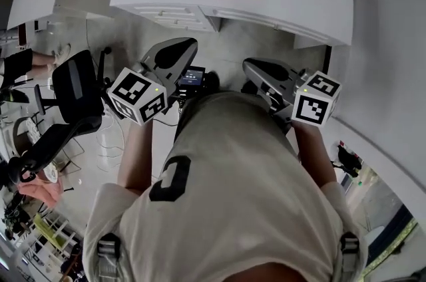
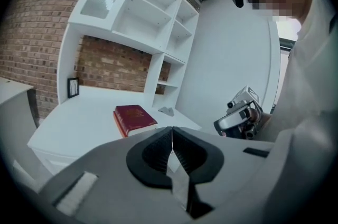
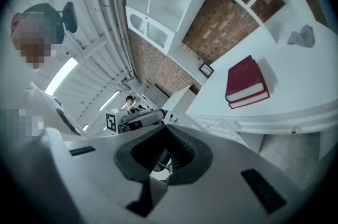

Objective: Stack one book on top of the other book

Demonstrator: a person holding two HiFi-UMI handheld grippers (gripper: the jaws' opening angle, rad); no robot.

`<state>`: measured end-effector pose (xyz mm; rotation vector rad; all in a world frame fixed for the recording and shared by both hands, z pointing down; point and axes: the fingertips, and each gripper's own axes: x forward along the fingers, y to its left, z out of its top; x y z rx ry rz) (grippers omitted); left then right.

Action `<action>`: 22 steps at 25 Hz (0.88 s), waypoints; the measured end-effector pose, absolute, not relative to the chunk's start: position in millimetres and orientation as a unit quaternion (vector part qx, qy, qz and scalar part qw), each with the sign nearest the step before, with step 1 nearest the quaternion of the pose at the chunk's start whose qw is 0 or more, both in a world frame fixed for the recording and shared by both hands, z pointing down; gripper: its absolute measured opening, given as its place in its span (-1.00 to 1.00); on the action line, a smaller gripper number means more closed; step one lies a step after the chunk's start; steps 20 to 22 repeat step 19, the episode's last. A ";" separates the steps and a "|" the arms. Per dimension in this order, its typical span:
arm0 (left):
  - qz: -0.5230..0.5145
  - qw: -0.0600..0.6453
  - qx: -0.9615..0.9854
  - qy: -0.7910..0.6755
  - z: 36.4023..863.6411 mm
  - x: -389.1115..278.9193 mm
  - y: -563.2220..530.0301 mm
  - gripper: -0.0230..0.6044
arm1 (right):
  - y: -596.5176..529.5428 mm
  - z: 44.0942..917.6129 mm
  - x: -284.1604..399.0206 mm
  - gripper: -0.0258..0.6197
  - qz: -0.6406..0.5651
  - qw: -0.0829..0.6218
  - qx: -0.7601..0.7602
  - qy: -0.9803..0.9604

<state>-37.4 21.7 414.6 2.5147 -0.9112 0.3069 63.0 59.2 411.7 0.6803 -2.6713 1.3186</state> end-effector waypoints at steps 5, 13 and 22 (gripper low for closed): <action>0.088 0.232 0.903 -0.351 424.6 -98.1 14.2 -0.91 | 49.1 415.5 8.6 -0.91 0.409 0.082 0.212 -0.884; 0.070 0.234 0.898 -0.365 434.1 -170.7 -2.7 -0.91 | 31.4 422.3 -64.1 -0.91 0.402 0.106 0.203 -0.887; 0.064 0.243 0.894 -0.372 442.4 -209.7 -9.6 -0.91 | 26.3 427.5 -103.1 -0.91 0.396 0.129 0.194 -0.888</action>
